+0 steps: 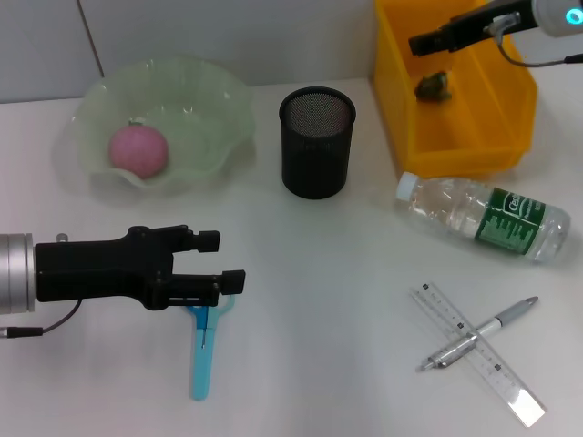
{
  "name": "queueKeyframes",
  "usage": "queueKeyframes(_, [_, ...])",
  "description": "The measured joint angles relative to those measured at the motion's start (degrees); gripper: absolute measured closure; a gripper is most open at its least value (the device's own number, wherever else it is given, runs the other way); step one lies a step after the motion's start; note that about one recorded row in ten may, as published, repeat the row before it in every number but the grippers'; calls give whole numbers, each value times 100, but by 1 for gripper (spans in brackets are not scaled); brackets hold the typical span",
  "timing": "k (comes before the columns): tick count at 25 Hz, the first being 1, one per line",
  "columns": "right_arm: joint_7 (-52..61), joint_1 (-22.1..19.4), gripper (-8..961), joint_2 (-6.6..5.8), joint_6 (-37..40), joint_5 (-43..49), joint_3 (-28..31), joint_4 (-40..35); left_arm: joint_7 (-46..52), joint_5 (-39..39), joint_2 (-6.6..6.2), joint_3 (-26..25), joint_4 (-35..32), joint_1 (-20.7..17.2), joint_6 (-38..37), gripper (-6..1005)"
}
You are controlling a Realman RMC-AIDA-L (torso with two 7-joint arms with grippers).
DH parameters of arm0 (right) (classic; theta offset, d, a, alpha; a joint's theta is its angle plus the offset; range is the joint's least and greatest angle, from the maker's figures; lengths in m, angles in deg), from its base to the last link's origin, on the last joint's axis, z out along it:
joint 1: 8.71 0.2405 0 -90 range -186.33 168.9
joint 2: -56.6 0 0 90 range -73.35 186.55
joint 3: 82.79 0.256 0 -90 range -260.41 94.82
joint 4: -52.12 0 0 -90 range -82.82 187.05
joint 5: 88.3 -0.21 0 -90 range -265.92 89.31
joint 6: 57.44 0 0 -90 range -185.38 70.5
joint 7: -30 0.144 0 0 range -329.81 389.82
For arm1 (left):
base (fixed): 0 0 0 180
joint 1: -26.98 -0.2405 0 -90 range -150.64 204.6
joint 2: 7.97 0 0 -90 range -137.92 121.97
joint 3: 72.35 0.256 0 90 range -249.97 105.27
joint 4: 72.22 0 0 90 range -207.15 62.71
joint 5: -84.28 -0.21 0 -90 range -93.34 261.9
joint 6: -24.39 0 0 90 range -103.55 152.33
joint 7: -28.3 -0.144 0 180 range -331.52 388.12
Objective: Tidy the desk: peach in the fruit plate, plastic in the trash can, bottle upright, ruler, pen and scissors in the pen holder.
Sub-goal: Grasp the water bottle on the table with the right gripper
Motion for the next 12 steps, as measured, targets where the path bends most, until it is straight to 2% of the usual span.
queueKeyframes(1, [-143,-75,222,-67,470,-335,72,-210,0,0,0,0,0,10,-10,154])
queueKeyframes(2, [-143,-75,223,-67,470,-335,72,-210,0,0,0,0,0,10,-10,154])
queueKeyframes(7, [-594,-97,225,-229,2367,-710,833,-790,-1,0,0,0,1,13,-17,154])
queueKeyframes(10, [-714,-52,226,-451,3277,-676,982,-892,-1,-1,-1,-6,1,21,-26,154])
queueKeyframes(11, [-765,-29,226,-592,3691,-518,957,-868,-1,-1,-1,-6,1,21,-26,154])
queueKeyframes(12, [-765,-29,226,-592,3691,-518,957,-868,-1,-1,-1,-6,1,21,-26,154])
